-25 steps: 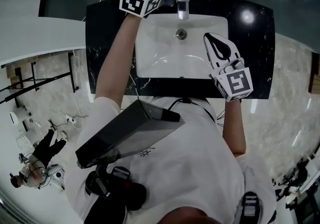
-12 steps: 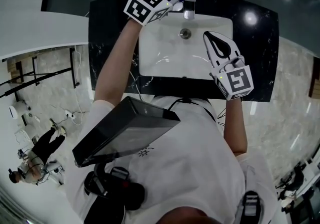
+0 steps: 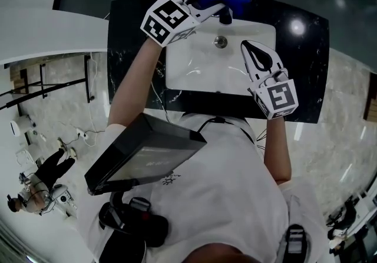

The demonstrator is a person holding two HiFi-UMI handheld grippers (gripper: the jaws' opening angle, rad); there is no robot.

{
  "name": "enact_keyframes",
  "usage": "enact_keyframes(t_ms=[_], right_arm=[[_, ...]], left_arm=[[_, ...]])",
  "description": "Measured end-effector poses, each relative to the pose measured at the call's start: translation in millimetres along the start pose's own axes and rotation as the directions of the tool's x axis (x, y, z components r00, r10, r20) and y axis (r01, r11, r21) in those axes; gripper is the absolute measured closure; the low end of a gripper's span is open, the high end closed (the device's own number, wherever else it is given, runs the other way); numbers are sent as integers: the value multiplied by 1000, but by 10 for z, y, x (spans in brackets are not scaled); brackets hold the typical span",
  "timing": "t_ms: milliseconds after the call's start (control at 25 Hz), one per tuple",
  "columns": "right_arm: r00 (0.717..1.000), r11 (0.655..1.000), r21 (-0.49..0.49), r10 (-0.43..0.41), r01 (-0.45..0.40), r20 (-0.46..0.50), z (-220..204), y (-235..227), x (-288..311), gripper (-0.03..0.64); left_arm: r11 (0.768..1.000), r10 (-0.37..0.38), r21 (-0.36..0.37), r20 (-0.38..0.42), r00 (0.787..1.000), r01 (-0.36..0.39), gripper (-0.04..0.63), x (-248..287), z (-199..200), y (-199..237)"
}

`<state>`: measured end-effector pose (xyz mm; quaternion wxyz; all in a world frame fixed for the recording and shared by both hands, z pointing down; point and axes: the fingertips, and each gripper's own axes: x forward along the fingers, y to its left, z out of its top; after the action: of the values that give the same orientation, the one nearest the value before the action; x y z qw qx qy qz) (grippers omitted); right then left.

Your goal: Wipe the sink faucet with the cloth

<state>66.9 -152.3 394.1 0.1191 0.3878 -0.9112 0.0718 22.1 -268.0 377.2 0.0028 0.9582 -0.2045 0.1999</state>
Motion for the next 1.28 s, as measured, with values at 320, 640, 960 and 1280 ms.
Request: enact_keyframes(t_ms=[320,640,960,1280], right_arm=[[1000,999,10,-31,31,-3,-35,-31,-92,614],[998,998,21,-57,57,-6,-87,-77,-196,614],[1000,1000,10,-12,12,-1,-79,44,-95,614],[1000,1000,2,-4,4,15,-13,30,-60,614]], left_arm=[[996,88,-29,-4,996,-88,471,343,76,751],[998,49,-21,-77,996,-51,471,492,-147,641],[1000,-26,-18,-58,998,25,471,223,-185,79],[999,42,27,44,998,-43,471,-6,255,225]])
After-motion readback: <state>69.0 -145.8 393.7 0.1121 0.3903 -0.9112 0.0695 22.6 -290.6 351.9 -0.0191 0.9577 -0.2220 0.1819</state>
